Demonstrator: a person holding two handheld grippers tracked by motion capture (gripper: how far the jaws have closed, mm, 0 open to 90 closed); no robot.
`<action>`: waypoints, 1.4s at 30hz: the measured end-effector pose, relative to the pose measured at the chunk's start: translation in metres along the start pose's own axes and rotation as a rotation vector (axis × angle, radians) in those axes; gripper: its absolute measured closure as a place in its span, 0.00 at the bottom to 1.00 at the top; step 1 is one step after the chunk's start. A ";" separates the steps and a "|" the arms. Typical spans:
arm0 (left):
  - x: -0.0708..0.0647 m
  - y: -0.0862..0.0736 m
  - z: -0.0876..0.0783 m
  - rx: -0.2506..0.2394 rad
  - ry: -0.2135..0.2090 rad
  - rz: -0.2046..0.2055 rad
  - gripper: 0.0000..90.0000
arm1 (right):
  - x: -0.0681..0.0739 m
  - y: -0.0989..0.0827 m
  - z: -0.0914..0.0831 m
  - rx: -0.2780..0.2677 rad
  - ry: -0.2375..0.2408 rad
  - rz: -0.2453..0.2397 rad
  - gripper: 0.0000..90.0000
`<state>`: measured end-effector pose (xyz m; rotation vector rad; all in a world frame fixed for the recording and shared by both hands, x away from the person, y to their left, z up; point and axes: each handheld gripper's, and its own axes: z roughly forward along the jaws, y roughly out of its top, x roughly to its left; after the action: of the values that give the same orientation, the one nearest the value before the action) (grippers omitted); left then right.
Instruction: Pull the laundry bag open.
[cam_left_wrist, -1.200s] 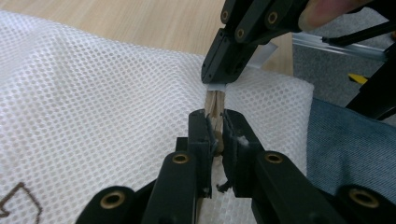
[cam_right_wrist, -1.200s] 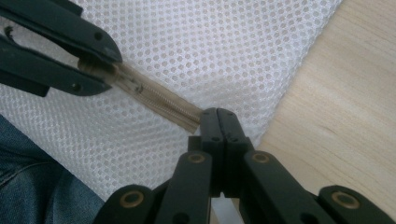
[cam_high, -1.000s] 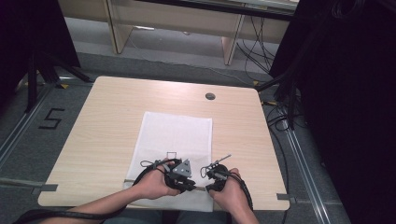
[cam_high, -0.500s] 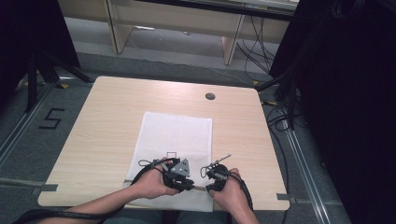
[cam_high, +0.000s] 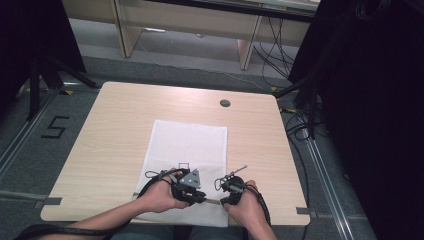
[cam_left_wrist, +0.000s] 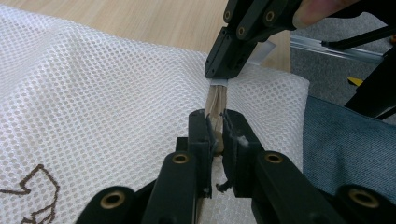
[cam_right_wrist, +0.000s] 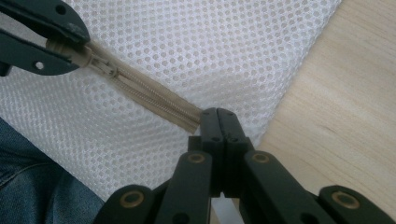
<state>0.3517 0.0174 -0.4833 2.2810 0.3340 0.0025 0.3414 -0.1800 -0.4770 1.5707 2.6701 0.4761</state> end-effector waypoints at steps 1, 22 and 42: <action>0.000 0.000 0.000 0.000 0.000 0.000 0.91 | 0.000 0.000 0.000 0.000 0.000 0.000 1.00; 0.001 -0.003 -0.007 -0.005 0.004 0.004 0.91 | 0.000 0.000 0.000 0.000 -0.014 -0.002 1.00; 0.002 -0.005 -0.010 -0.009 0.002 0.023 0.91 | -0.002 0.000 0.001 -0.022 -0.003 -0.033 1.00</action>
<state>0.3514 0.0285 -0.4801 2.2756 0.3083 0.0184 0.3422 -0.1815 -0.4784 1.5178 2.6741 0.4997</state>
